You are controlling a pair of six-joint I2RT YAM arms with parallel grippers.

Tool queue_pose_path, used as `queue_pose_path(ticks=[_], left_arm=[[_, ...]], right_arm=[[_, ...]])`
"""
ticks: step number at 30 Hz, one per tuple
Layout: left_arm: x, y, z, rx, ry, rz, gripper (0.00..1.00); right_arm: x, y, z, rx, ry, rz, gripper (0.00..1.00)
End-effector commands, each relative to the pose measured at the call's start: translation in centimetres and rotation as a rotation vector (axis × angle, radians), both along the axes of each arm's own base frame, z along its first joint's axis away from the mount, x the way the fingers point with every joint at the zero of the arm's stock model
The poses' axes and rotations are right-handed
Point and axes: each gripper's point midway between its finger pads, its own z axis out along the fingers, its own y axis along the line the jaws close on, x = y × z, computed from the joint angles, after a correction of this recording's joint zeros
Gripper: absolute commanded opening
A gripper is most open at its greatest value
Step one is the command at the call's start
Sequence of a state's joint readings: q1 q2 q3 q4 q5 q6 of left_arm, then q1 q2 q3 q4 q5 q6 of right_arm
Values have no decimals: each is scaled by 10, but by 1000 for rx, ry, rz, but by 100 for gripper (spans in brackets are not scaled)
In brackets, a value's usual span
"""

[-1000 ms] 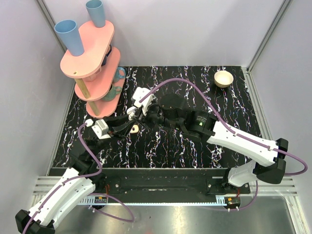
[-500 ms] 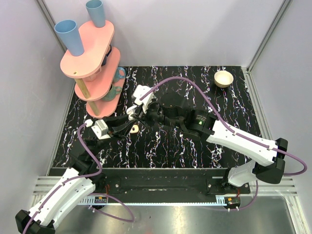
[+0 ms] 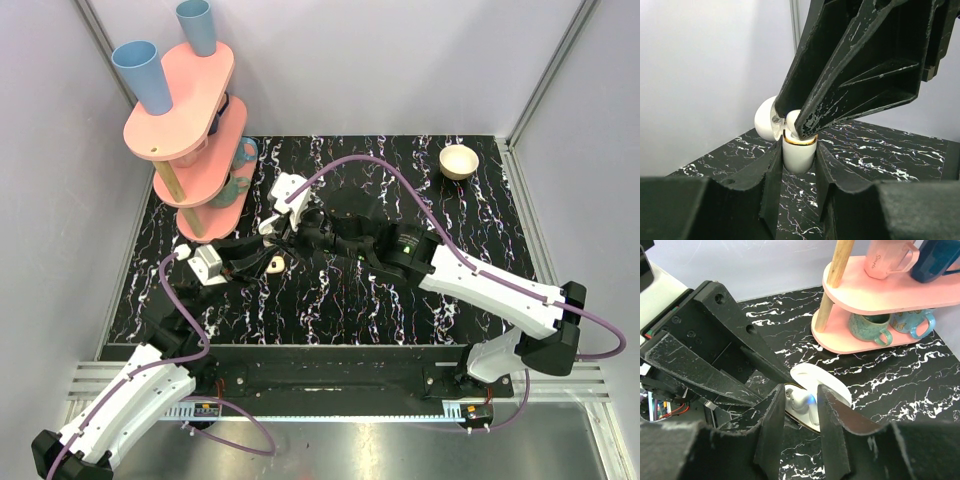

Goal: Insert the wireless bluetooth earbuds into the charging case
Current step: Pick up the right earbud from the left side groove of the charging case.

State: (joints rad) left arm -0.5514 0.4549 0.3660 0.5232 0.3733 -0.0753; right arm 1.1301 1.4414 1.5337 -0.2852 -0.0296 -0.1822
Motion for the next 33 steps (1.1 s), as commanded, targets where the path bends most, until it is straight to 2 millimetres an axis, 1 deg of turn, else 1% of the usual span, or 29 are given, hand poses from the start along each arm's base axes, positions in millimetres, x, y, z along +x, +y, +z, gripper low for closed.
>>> queue_pose_path(ticks=[1, 8, 10, 15, 16, 24, 33], left_arm=[[-10, 0, 23, -31, -92, -27, 0], [-10, 1, 22, -33, -89, -22, 0], [-9, 1, 23, -37, -90, -18, 0], [-8, 3, 23, -41, -90, -9, 0], [-8, 3, 22, -40, -87, -9, 0], [-8, 3, 23, -43, -88, -7, 0], [-8, 3, 22, -42, -87, -9, 0]], right_arm=[[2, 5, 10, 29, -2, 17, 39], [5, -1, 7, 12, 2, -3, 37], [5, -3, 11, 20, -3, -9, 37], [3, -6, 12, 18, -3, -10, 36], [3, -7, 13, 20, -4, -12, 38], [6, -15, 17, 24, -17, -38, 38], [6, -14, 16, 18, -11, -29, 36]])
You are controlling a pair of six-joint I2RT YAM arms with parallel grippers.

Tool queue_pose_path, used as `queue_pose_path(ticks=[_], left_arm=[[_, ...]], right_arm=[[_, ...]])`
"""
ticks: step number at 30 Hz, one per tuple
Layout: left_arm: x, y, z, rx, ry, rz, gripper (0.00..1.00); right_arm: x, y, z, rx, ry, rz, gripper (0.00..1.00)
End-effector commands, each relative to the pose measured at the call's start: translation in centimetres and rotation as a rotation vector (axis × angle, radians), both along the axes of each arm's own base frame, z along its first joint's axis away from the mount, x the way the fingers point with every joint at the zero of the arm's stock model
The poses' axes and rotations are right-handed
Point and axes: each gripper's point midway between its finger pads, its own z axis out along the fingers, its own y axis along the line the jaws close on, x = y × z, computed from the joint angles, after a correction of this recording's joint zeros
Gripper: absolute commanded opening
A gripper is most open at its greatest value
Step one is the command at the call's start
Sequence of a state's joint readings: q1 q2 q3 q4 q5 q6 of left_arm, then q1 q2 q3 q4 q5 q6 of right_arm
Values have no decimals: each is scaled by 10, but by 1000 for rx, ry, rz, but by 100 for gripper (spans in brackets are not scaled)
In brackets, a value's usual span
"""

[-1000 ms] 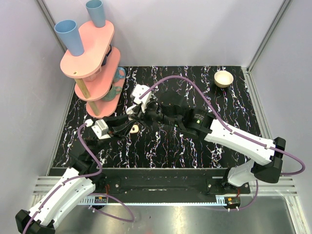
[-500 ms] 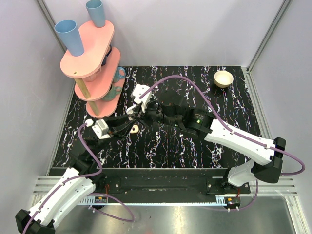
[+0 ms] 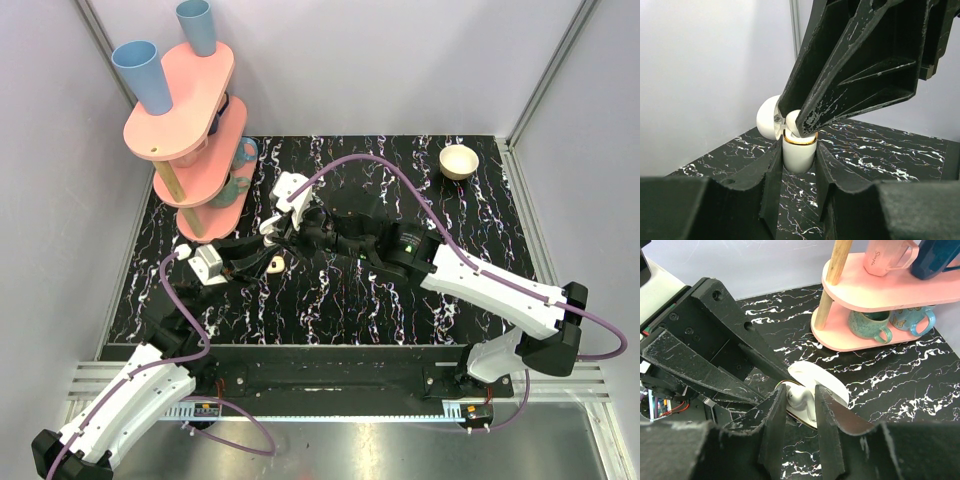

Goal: Insert the wireless bluetooth earbuds into the charging case
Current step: Pick up the right earbud from the left side groove of the charging case.

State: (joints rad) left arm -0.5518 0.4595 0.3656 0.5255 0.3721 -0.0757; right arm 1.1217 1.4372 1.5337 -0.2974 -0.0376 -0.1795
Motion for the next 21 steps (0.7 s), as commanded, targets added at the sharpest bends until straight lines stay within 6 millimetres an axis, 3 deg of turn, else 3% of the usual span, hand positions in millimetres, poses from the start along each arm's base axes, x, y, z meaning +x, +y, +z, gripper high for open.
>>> queue_pose_path(ticks=[1, 21], left_arm=[[-9, 4, 24, -43, -91, -8, 0], [-9, 3, 23, -42, -89, -13, 0]], right_arm=[[4, -10, 17, 25, -16, -24, 36], [5, -8, 23, 54, -28, -24, 20]])
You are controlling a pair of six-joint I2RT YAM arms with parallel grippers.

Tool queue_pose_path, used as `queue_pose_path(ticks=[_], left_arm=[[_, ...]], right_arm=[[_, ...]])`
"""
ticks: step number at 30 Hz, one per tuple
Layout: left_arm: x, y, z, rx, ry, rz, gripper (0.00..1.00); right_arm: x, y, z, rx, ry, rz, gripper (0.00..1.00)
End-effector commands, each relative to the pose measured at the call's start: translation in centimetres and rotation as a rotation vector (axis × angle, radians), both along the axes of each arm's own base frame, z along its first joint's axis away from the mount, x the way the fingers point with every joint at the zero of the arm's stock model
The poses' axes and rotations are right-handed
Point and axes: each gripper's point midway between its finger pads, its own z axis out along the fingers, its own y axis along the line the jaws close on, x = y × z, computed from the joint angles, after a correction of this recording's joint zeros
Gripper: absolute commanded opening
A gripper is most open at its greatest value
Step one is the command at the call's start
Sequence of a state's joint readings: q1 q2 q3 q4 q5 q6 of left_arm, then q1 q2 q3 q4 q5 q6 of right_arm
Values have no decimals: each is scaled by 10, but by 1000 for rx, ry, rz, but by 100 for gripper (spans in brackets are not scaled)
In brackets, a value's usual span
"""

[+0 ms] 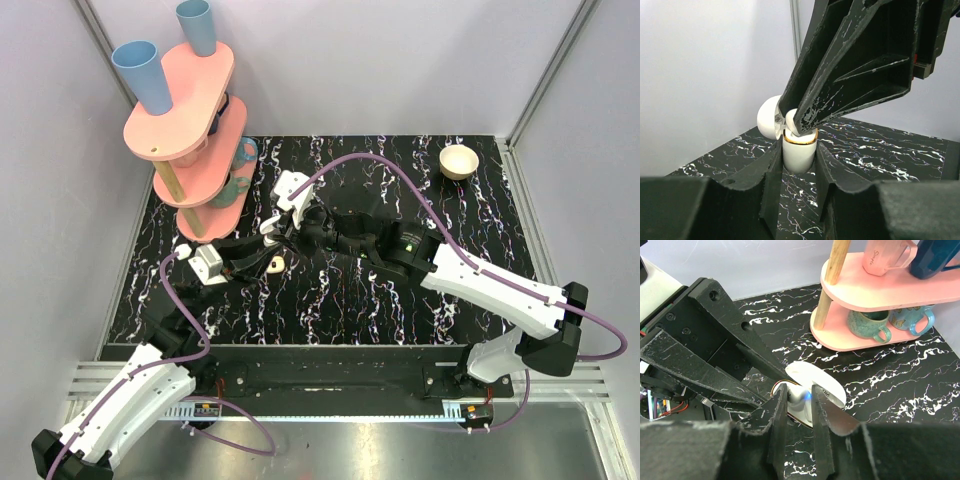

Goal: Insert the wireless bluetooth earbuds into the charging case
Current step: Pick up the right earbud from the left side groove of the charging case.

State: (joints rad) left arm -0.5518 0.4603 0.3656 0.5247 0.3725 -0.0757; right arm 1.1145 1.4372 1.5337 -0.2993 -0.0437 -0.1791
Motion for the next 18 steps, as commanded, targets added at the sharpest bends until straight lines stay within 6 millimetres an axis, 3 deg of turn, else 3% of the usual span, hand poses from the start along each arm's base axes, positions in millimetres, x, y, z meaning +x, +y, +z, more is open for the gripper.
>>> queue_pose_path(ticks=[1, 18], left_arm=[[-9, 3, 23, -44, -90, -10, 0], [-9, 4, 24, -46, -89, -7, 0]], right_arm=[[3, -7, 25, 59, -34, -24, 19], [9, -18, 39, 123, -59, -74, 11]])
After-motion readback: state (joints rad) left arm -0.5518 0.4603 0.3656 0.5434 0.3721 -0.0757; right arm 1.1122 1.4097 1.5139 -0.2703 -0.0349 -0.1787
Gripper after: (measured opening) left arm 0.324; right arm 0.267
